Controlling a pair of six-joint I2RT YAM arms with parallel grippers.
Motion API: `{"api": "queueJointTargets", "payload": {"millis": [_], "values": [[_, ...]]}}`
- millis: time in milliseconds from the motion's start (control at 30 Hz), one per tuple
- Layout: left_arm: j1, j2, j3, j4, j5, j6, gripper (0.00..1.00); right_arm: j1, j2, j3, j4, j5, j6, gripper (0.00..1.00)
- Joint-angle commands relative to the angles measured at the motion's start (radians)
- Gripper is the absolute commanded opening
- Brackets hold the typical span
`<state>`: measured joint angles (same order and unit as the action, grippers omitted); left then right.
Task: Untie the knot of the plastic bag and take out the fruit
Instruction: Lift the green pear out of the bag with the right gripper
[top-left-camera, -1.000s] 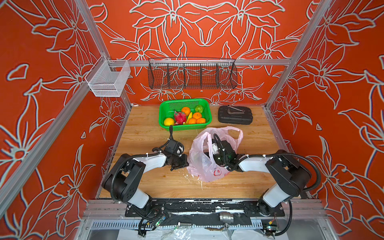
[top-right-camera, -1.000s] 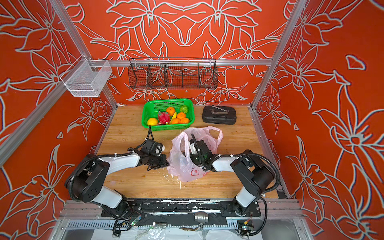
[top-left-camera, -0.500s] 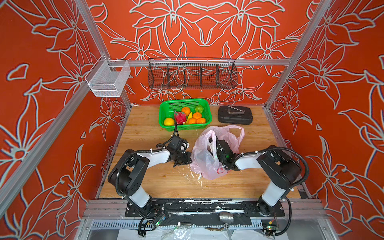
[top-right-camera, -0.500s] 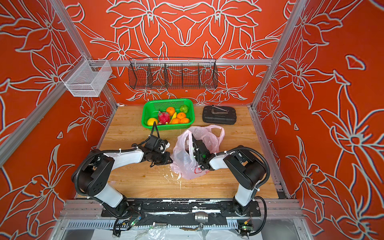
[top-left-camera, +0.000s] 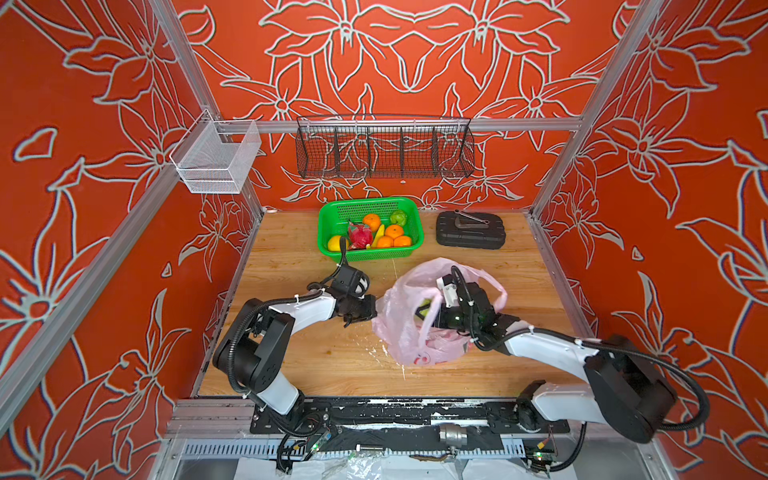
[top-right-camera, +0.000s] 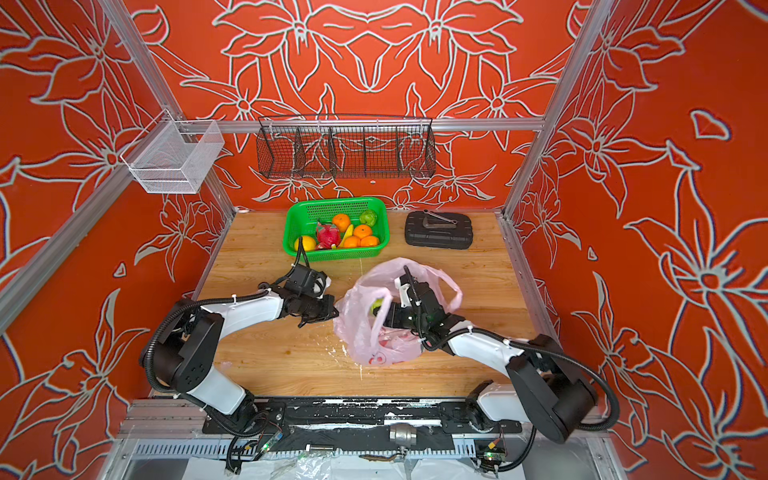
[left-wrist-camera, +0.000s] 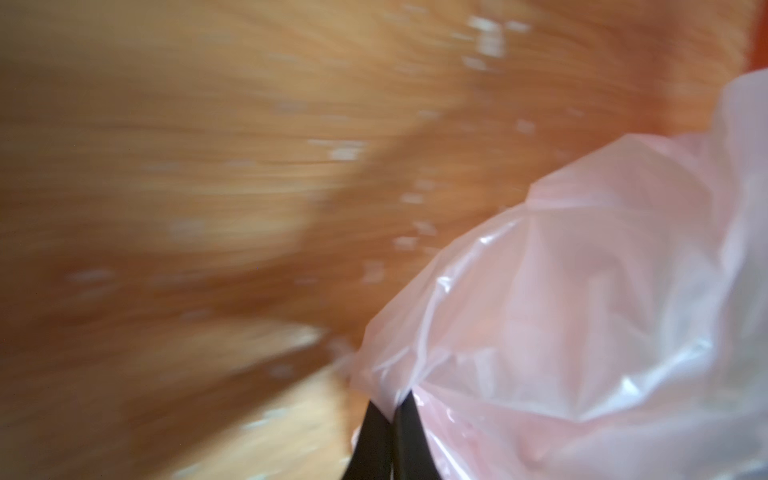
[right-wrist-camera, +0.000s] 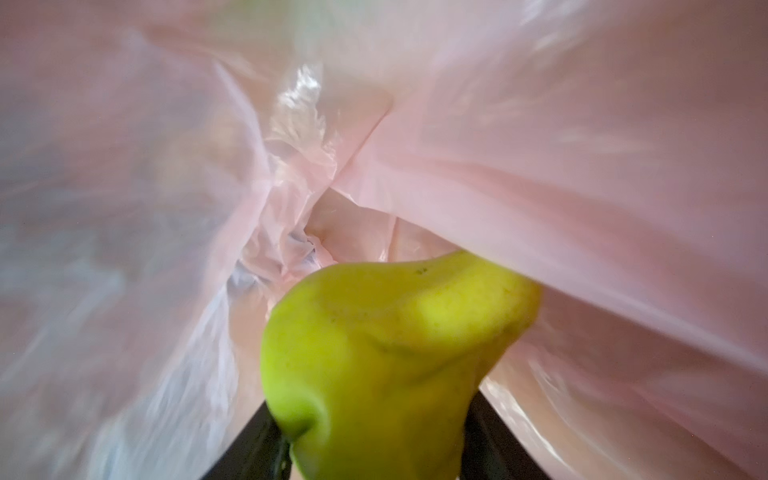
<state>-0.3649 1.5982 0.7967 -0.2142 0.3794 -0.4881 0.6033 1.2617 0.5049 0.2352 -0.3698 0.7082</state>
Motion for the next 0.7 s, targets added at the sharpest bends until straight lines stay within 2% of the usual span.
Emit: {"api": "queueJointTargets", "payload": {"millis": [0, 167, 400, 533, 600, 667], "values": [[0.028, 0.000, 0.006, -0.065, -0.056, 0.005, 0.00, -0.010, -0.059, -0.026, -0.143, -0.006, -0.104, 0.41], [0.034, 0.011, 0.057, -0.131, -0.076, 0.055, 0.00, -0.015, -0.202, -0.039, -0.250, 0.016, -0.125, 0.40], [0.035, -0.004, 0.074, -0.136, -0.067, 0.082, 0.00, -0.028, -0.466, 0.025, -0.436, 0.239, -0.137, 0.39], [0.036, -0.066, 0.070, -0.127, -0.040, 0.084, 0.39, -0.028, -0.532, 0.153, -0.495, 0.277, -0.225, 0.39], [0.035, -0.119, 0.060, -0.125, -0.040, 0.079, 0.50, -0.027, -0.530, 0.232, -0.486, 0.264, -0.269, 0.39], [0.035, -0.178, 0.052, -0.126, -0.038, 0.079, 0.54, -0.027, -0.498, 0.310, -0.457, 0.226, -0.312, 0.39]]}}
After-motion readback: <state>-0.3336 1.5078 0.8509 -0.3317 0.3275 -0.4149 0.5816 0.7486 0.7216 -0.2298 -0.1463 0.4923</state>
